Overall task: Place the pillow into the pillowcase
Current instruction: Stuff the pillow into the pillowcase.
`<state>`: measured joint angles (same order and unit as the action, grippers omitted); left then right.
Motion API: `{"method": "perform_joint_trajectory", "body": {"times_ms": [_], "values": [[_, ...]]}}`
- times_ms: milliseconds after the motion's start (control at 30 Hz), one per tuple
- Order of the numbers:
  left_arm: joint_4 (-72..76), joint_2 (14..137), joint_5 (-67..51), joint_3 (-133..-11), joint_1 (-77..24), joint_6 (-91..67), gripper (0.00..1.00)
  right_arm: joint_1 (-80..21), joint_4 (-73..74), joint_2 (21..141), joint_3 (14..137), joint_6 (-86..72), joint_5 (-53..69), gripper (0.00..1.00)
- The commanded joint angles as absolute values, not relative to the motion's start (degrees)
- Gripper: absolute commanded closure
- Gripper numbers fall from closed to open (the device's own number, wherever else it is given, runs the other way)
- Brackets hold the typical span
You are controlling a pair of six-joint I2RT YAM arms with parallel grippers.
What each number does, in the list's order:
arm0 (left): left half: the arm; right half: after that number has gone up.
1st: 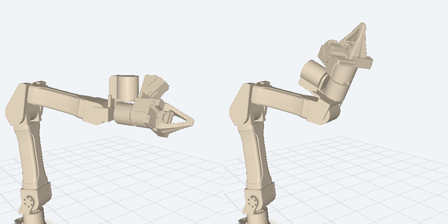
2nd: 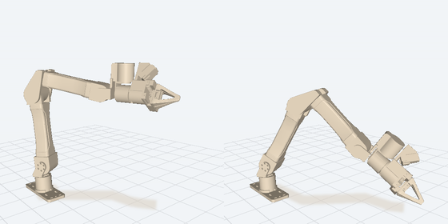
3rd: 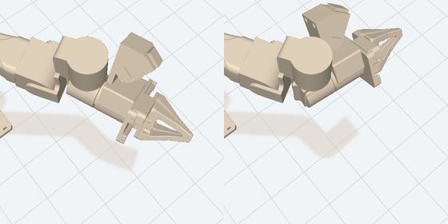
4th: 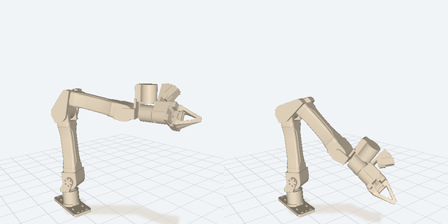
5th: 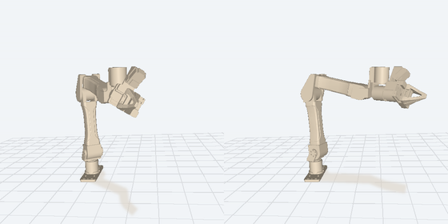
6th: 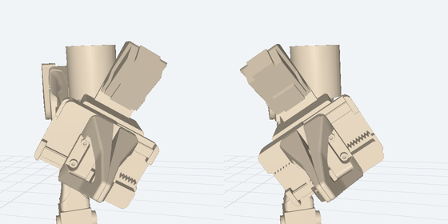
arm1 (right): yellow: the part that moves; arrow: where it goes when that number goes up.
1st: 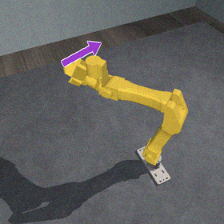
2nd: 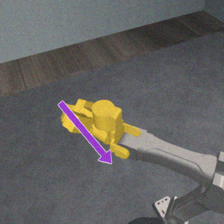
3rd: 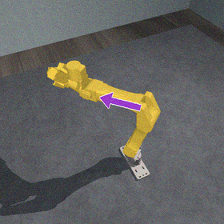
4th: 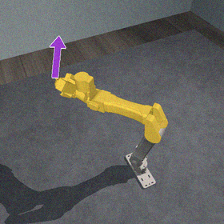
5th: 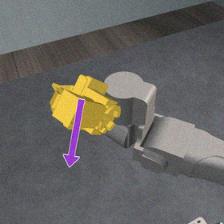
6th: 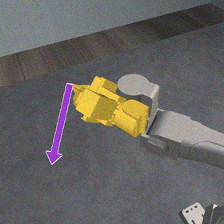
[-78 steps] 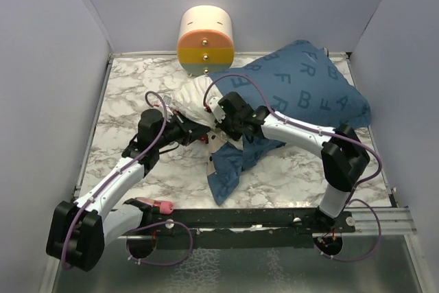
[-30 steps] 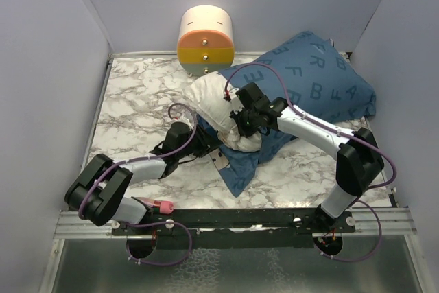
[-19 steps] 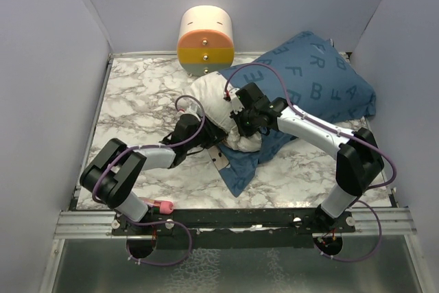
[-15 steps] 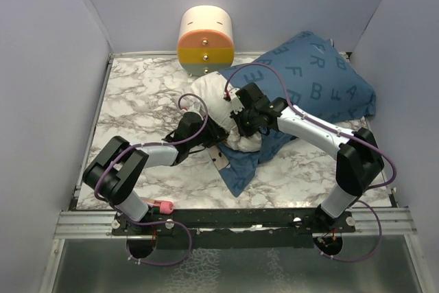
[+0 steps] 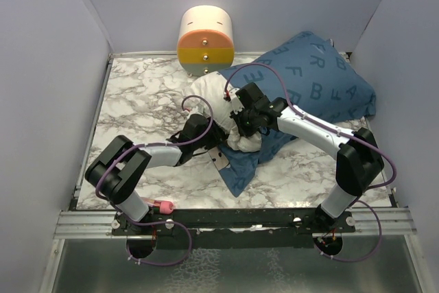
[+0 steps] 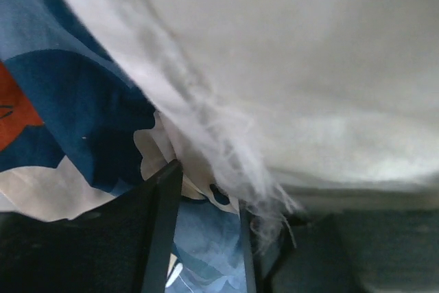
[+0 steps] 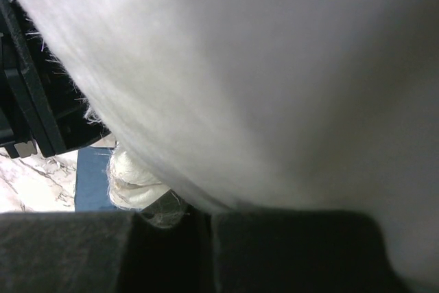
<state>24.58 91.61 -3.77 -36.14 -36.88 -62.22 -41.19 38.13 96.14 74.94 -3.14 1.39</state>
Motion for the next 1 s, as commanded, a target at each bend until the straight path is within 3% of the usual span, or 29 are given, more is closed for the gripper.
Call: {"method": "perform_joint_trajectory", "body": {"times_ms": [0, 467, 533, 633, 733, 967], "values": [[27.8, 92.7, 1.7, -35.0, -37.7, -61.5, 0.55, -39.9, 38.2, 97.1, 76.0, -2.9, -0.6, 0.99], [30.0, 100.5, 6.3, -40.5, -40.7, -64.7, 0.5, -39.9, 38.1, 96.2, 74.9, -3.7, 0.1, 0.99], [30.0, 100.6, 7.7, -40.6, -40.8, -65.5, 0.56, -39.9, 38.0, 96.2, 74.9, -3.7, 0.2, 0.99], [29.7, 101.1, 9.5, -41.2, -40.8, -65.8, 0.74, -39.9, 37.9, 96.2, 74.9, -3.8, 0.2, 0.99], [31.7, 102.3, 9.7, -41.7, -40.8, -65.5, 1.0, -39.9, 37.8, 95.9, 74.6, -3.9, -0.4, 0.99], [35.6, 98.1, 4.1, -38.9, -39.7, -59.2, 1.0, -38.6, 37.6, 94.4, 73.7, -4.0, -4.7, 0.99]]}}
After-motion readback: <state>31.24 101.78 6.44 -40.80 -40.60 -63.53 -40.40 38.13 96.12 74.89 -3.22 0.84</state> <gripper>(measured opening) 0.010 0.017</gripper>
